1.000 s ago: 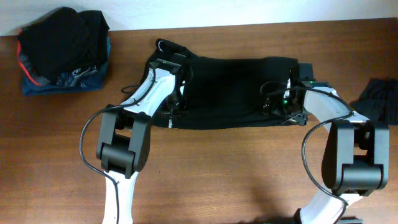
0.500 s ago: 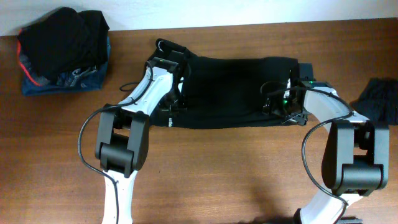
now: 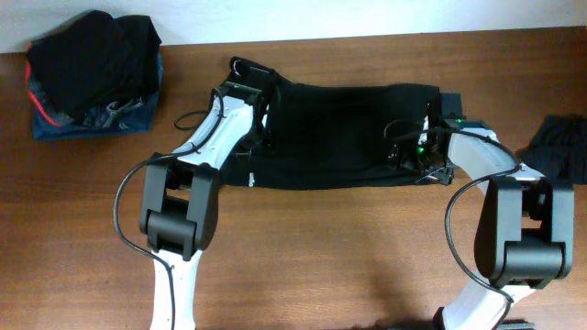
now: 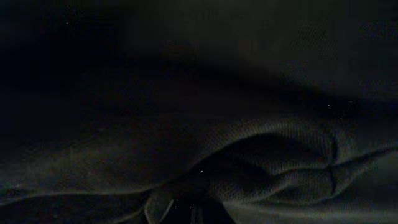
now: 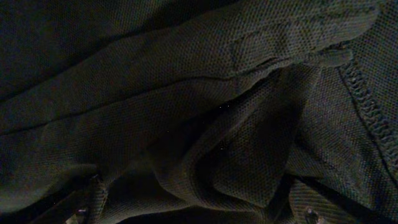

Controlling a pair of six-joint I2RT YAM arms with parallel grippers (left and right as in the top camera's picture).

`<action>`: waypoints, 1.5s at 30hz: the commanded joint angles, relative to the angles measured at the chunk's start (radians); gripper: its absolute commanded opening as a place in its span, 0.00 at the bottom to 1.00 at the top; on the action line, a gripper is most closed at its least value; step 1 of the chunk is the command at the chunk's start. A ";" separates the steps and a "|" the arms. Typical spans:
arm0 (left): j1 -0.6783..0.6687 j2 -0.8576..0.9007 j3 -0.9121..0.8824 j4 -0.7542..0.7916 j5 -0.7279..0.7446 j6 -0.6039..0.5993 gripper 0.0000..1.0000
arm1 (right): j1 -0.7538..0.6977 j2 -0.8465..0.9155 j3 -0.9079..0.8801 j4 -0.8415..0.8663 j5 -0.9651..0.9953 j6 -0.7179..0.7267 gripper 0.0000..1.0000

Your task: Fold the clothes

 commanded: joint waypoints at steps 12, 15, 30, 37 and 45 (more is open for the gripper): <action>0.008 0.014 0.021 0.152 -0.141 0.084 0.01 | -0.026 0.072 -0.033 -0.003 0.028 -0.002 1.00; 0.008 0.014 0.021 0.166 -0.190 0.084 0.01 | -0.026 0.072 -0.033 -0.003 0.028 -0.002 1.00; 0.020 0.014 0.021 0.356 -0.418 0.084 0.24 | -0.026 0.072 -0.033 -0.005 0.028 -0.002 1.00; 0.020 -0.049 0.023 0.253 -0.611 0.084 0.95 | -0.026 0.072 -0.033 0.004 0.028 -0.002 1.00; 0.015 -0.130 0.036 0.263 -0.607 0.084 0.99 | -0.027 0.072 -0.031 0.018 0.032 -0.019 0.99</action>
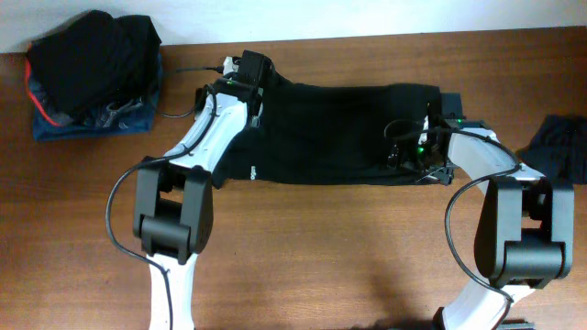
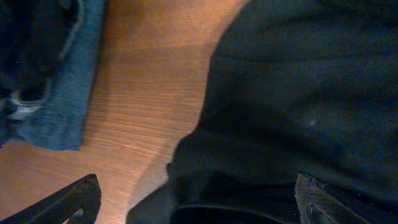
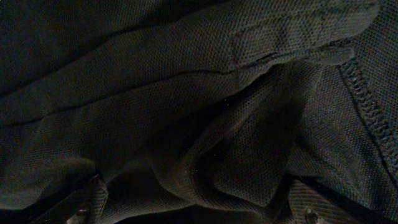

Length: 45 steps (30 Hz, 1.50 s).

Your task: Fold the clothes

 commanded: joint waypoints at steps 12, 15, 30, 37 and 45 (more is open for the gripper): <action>0.011 -0.156 0.034 0.241 0.473 0.154 0.99 | -0.027 0.040 0.556 -0.241 0.032 -0.072 0.99; 0.010 -0.156 0.034 0.327 0.492 0.119 0.98 | -0.034 0.047 0.563 -0.160 0.035 -0.070 0.99; 0.045 -0.015 0.076 0.392 0.593 0.106 0.98 | -0.131 0.140 0.708 0.005 -0.115 -0.071 1.00; 0.050 0.052 0.145 0.389 0.593 0.109 0.97 | -0.150 0.354 0.900 -0.175 -0.120 -0.113 0.99; 0.050 0.138 0.145 0.443 0.580 0.130 0.98 | -0.152 0.443 0.932 -0.189 -0.091 -0.127 0.99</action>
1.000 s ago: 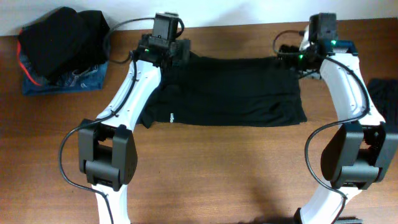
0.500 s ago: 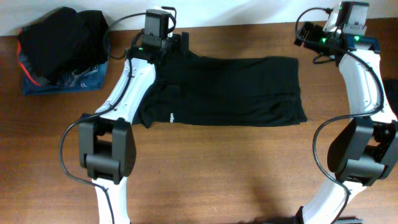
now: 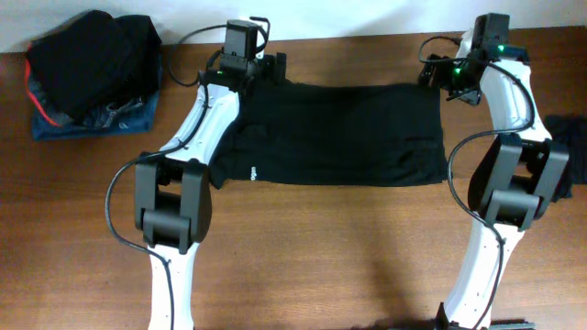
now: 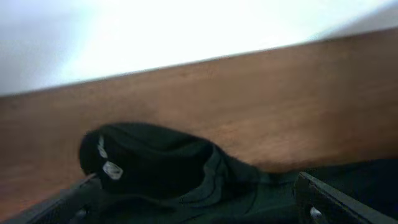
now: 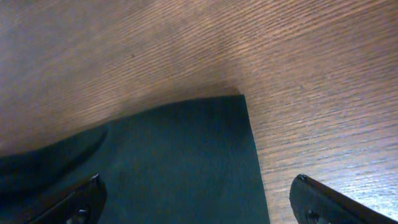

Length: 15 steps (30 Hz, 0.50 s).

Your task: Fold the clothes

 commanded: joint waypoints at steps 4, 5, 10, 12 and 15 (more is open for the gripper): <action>0.015 0.094 0.016 0.019 -0.003 0.015 0.97 | -0.008 -0.006 0.033 0.011 0.032 -0.040 0.99; 0.016 0.106 0.016 0.025 -0.003 0.015 0.97 | -0.008 -0.004 0.033 0.014 0.032 -0.060 0.99; 0.016 0.132 0.016 0.036 -0.004 0.015 0.96 | -0.008 0.025 0.031 0.064 0.035 -0.068 0.99; 0.018 0.133 0.016 0.045 -0.004 0.015 0.96 | -0.008 0.048 0.031 0.094 0.032 -0.066 0.99; 0.024 0.133 0.016 0.068 -0.003 0.015 0.96 | -0.007 0.081 0.031 0.113 0.022 -0.063 0.99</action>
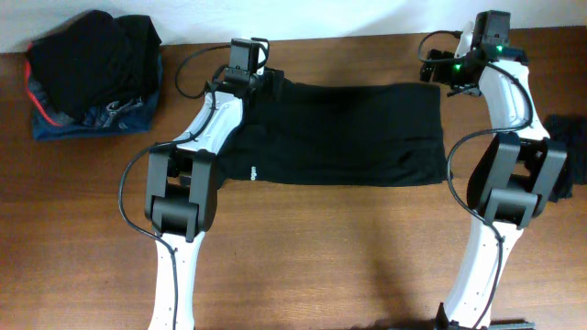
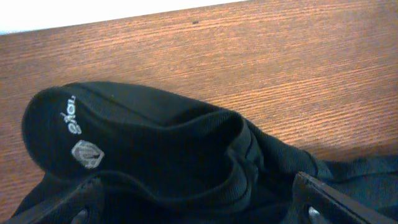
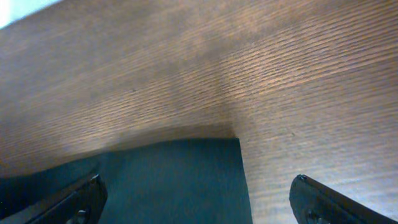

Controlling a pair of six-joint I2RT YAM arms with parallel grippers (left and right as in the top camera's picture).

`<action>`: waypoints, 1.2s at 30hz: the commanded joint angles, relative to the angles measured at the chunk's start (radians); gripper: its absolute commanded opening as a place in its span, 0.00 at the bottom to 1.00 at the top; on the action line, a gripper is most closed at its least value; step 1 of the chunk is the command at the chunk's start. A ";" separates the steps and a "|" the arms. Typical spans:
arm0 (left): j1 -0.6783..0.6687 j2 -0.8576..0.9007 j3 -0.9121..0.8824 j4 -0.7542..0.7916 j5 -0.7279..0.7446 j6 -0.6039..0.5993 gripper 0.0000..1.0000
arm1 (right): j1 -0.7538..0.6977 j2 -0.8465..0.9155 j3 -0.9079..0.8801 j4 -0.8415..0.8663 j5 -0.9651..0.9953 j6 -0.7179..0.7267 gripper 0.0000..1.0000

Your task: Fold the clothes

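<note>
A black garment (image 1: 339,133) lies spread flat across the middle of the table. Its collar with a small grey label (image 2: 87,152) bunches at the far left corner. My left gripper (image 1: 268,79) is at that corner, open, with the collar fabric (image 2: 186,162) between its fingers (image 2: 317,202). At the garment's far right corner (image 3: 180,177) my right gripper (image 1: 438,71) hangs open just above the cloth, its fingertips (image 3: 81,199) on either side of the corner.
A heap of dark clothes on blue denim (image 1: 92,69) sits at the far left of the wooden table (image 1: 321,266). Another dark garment (image 1: 564,137) lies at the right edge. The table's far edge and a white wall run close behind both grippers.
My left gripper has come closer to the collar, which now fills more of the left wrist view. The right gripper has barely shifted over the far right corner. The garment lies as before.
At first both grippers were down in the garment, left on its left part, right near its right front edge. Then the left was open at the garment's far left edge. Later both stood open at the far corners, where they are now.
</note>
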 commanded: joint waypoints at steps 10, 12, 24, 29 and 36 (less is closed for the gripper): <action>0.013 0.034 0.016 0.042 0.002 0.015 0.92 | -0.007 0.095 0.018 0.017 -0.002 -0.011 0.99; 0.012 0.039 0.016 0.043 0.002 0.015 0.92 | -0.007 0.105 0.018 0.018 -0.002 -0.011 0.99; 0.012 0.089 0.016 0.056 0.047 0.008 0.91 | -0.006 0.107 0.018 0.067 -0.037 -0.010 0.89; 0.012 0.093 0.016 0.050 0.046 0.008 0.91 | 0.009 0.108 0.018 0.089 -0.054 0.016 0.89; 0.012 0.093 0.016 0.045 0.046 0.008 0.91 | 0.014 0.137 0.018 0.084 -0.029 0.051 0.88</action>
